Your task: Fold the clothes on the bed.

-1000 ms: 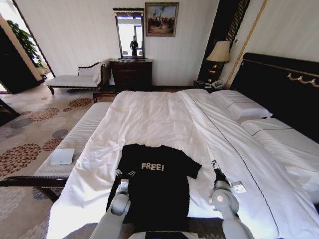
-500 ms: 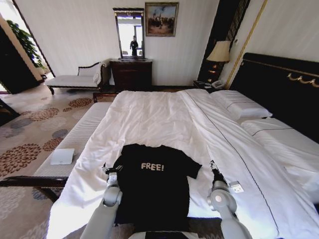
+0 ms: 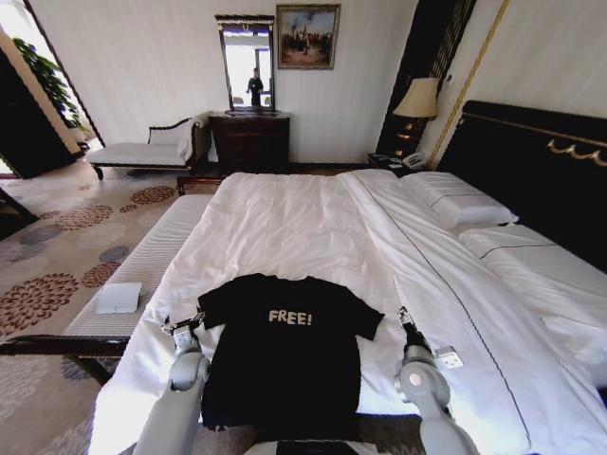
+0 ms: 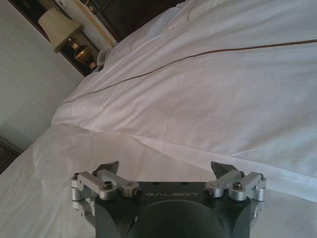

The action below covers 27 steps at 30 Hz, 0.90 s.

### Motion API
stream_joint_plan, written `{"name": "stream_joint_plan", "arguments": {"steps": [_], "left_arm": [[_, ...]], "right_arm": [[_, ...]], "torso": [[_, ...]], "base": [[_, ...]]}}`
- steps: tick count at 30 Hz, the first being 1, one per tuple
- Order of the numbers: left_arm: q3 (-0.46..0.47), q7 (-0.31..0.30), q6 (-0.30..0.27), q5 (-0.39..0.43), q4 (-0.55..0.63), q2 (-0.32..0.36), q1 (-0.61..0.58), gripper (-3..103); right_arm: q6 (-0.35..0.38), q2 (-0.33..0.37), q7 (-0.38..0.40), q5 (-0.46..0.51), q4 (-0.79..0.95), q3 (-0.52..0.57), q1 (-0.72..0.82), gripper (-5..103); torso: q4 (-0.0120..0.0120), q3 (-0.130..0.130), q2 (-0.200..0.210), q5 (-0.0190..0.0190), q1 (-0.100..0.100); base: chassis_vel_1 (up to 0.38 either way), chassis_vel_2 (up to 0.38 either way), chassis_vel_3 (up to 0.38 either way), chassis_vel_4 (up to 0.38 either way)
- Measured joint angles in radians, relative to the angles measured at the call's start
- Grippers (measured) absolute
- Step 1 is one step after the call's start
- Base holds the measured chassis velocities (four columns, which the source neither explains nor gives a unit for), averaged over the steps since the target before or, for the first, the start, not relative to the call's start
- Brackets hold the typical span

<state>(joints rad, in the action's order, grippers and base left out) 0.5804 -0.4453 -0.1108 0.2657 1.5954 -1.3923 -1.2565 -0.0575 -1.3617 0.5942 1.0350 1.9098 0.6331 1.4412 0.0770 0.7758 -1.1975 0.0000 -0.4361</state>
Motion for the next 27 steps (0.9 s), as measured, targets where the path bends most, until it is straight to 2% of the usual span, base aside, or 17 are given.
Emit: {"name": "stream_joint_plan", "arguments": {"steps": [4,6,8,9,10,11,12,13,17,23,25,27], "left_arm": [[-0.018,0.028,0.019,0.062,0.025,-0.012,-0.008,100],[-0.022,0.047,0.012,0.167,0.036,-0.022,-0.009,100],[-0.013,0.077,-0.008,0.382,0.062,-0.033,-0.019,100],[-0.013,0.077,-0.008,0.382,0.062,-0.033,-0.019,100],[-0.003,0.091,-0.016,0.475,0.078,-0.035,-0.029,100],[0.003,0.098,-0.020,0.526,0.089,-0.035,-0.035,100],[0.024,0.117,-0.029,0.634,0.124,-0.035,-0.065,100],[0.024,0.117,-0.029,0.634,0.124,-0.035,-0.065,100],[0.062,0.138,-0.036,0.723,0.218,-0.033,-0.168,100],[0.095,0.136,-0.040,0.754,0.320,-0.033,-0.248,100],[0.103,0.136,-0.040,0.764,0.353,-0.025,-0.274,100],[0.120,0.143,-0.032,0.762,0.382,-0.013,-0.304,100]], "right_arm": [[0.000,0.000,0.000,0.000,0.005,0.001,0.003,100],[-0.001,0.000,0.000,0.000,0.012,0.003,0.007,100],[-0.004,-0.001,0.000,-0.003,0.021,0.009,0.012,100],[-0.004,-0.001,0.000,-0.003,0.021,0.009,0.012,100],[-0.005,0.000,0.000,-0.008,0.025,0.013,0.015,100],[-0.006,0.000,0.000,-0.010,0.026,0.015,0.016,100],[-0.009,0.003,-0.001,-0.022,0.029,0.020,0.021,100],[-0.009,0.003,-0.001,-0.022,0.029,0.020,0.021,100],[-0.010,0.009,-0.011,-0.032,0.024,0.021,0.027,100],[-0.010,0.010,-0.053,-0.016,0.003,0.009,0.025,100],[-0.009,0.013,-0.092,-0.001,-0.018,0.007,0.025,100],[-0.012,0.027,-0.192,0.009,-0.074,0.003,0.021,100]], "torso": [[0.0001,0.000,0.000,0.0000,0.000],[0.0002,0.000,0.000,0.0000,0.000],[0.0002,0.000,0.000,-0.0001,0.000],[0.0002,0.000,0.000,-0.0001,0.000],[0.0004,0.000,0.000,-0.0001,0.000],[0.0003,0.000,0.000,-0.0001,0.000],[0.0004,0.000,0.000,0.0000,0.000],[0.0004,0.000,0.000,0.0000,0.000],[0.0000,0.000,0.000,-0.0001,0.000],[0.0001,0.000,0.000,0.0000,0.000],[-0.0001,0.000,0.000,0.0001,0.000],[0.0004,0.000,0.000,0.0001,0.000]], "base": [[0.000,0.000,0.000,0.000],[0.000,0.000,0.000,0.000],[0.000,0.000,0.000,0.000],[0.000,0.000,0.000,0.000],[0.000,0.000,0.000,0.000],[0.000,0.000,0.000,0.000],[0.000,0.000,0.000,0.000],[0.000,0.000,0.000,0.000],[0.000,0.000,0.000,0.000],[0.000,0.000,0.000,0.000],[0.000,0.000,0.000,0.000],[0.000,0.000,0.000,0.000]]}}
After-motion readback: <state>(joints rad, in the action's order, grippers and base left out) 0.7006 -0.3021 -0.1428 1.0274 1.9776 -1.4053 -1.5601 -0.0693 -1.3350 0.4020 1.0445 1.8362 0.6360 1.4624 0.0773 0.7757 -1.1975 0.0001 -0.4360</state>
